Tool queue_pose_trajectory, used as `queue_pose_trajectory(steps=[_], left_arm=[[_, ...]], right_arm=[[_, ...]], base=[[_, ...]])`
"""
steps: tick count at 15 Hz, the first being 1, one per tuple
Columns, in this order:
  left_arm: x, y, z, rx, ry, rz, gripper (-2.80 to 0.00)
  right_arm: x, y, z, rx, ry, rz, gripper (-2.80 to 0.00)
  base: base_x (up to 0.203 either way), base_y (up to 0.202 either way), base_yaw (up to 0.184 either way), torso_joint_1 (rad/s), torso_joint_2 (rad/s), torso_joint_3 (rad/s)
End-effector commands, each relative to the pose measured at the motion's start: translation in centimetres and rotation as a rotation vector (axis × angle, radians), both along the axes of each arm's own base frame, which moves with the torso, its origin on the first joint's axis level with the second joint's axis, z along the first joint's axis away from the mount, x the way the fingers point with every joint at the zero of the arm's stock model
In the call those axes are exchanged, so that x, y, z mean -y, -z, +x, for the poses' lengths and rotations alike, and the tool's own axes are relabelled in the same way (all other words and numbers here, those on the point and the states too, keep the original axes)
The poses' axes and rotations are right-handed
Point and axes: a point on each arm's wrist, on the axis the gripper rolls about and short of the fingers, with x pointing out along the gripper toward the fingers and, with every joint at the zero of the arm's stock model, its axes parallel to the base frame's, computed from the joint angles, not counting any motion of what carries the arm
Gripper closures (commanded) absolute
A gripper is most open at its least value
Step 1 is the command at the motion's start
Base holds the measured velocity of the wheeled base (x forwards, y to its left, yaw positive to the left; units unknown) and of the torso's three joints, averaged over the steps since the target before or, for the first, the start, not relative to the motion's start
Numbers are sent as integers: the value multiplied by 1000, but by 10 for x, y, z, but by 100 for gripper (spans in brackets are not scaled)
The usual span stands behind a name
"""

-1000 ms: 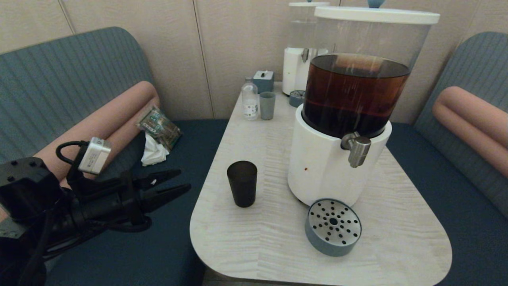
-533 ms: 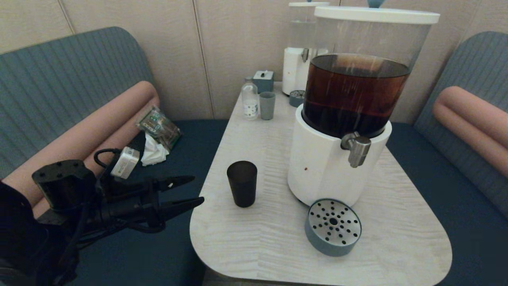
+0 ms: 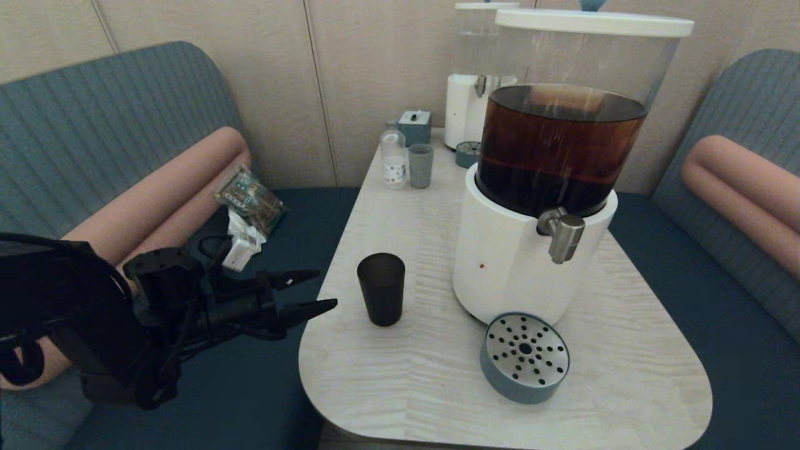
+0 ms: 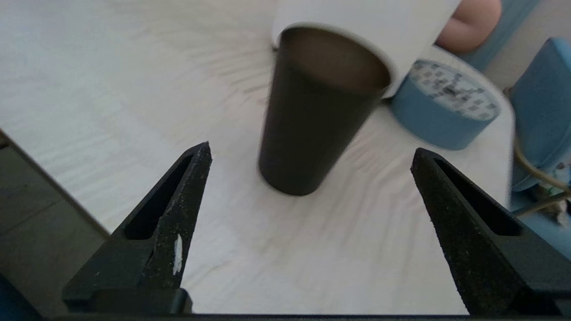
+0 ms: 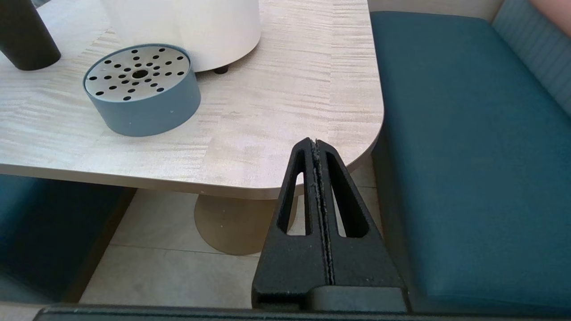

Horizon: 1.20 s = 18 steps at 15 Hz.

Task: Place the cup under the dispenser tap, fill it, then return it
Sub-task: Pick up the cup

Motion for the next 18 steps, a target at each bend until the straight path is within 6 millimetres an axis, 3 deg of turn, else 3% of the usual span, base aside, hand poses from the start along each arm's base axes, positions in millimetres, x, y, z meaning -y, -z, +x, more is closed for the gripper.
queue_pose_trajectory(steps=[1, 4, 11, 18], left_arm=[[0, 14, 9, -9, 8, 6, -280], [5, 18, 20, 26, 24, 15, -280], [42, 20, 38, 100, 117, 23, -280], [60, 33, 49, 95, 136, 23, -280]], right_arm=[[0, 0, 0, -1, -1, 0, 0], [0, 0, 0, -1, -1, 0, 0], [0, 0, 0, -1, -1, 0, 0], [0, 0, 0, -1, -1, 0, 0]], base=[[0, 0, 0, 0, 0, 0], [0, 0, 0, 0, 0, 0], [0, 0, 0, 0, 0, 0], [0, 0, 0, 0, 0, 0]])
